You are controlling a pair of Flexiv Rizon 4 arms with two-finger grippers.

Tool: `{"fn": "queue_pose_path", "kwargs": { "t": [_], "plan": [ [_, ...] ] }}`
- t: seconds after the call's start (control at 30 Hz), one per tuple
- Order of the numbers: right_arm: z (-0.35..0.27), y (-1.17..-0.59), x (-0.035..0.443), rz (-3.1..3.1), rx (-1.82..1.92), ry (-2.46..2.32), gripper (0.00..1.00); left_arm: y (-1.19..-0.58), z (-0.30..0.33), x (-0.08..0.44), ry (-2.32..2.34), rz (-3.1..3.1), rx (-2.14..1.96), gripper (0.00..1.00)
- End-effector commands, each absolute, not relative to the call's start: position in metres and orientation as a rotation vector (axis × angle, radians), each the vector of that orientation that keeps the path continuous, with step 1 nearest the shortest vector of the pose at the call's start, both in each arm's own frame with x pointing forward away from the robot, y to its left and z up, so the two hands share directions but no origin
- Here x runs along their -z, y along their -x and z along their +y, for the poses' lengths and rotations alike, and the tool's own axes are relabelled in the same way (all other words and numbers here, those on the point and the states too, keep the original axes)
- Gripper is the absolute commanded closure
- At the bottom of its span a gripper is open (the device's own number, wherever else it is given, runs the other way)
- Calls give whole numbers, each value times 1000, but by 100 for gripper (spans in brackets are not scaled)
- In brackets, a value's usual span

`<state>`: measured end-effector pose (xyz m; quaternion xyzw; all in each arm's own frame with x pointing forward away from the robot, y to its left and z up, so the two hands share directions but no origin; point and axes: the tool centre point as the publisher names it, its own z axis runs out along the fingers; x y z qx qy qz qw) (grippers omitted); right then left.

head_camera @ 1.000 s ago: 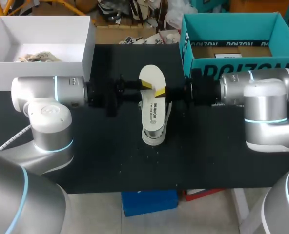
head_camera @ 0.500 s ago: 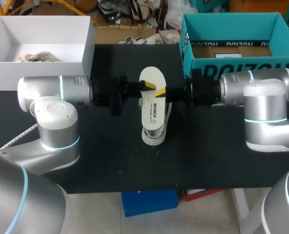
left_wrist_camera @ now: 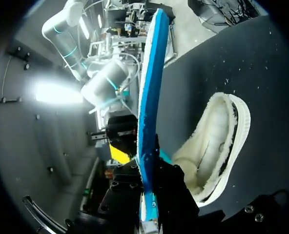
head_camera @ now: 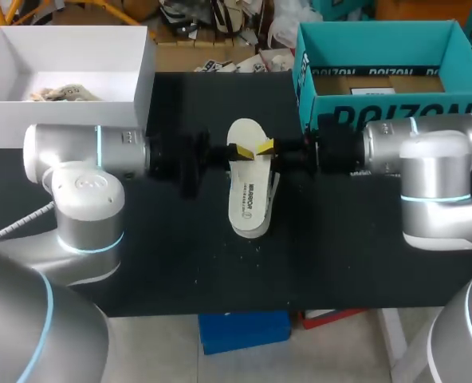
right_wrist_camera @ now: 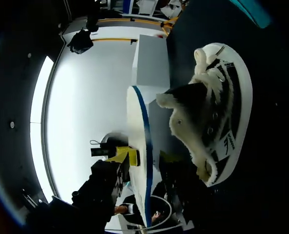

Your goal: Take the shoe out of the shoebox, open the shoe tongue, remove and reinsert the insole, then place the shoe into the shoebox

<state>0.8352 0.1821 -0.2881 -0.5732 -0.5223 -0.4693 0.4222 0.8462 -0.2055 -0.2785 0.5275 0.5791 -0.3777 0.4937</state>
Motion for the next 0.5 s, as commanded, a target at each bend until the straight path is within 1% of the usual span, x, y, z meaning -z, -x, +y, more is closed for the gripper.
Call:
{"fn": "queue_pose_path", "kwargs": {
  "t": [0.03, 0.3, 0.37, 0.5],
  "plan": [
    [166, -820, 281, -1324, 1153, 1554, 0, -817, -185, 269, -1350, 1555, 836, 100],
    [121, -804, 281, -1387, 1122, 1804, 0, -783, -165, 278, -1402, 1755, 851, 100],
    [110, -799, 277, -1460, 1071, 1886, 0, -768, -162, 282, -1498, 1811, 835, 100],
    [110, -799, 277, -1460, 1071, 1886, 0, -768, -162, 282, -1498, 1811, 835, 100]
  ]
}}
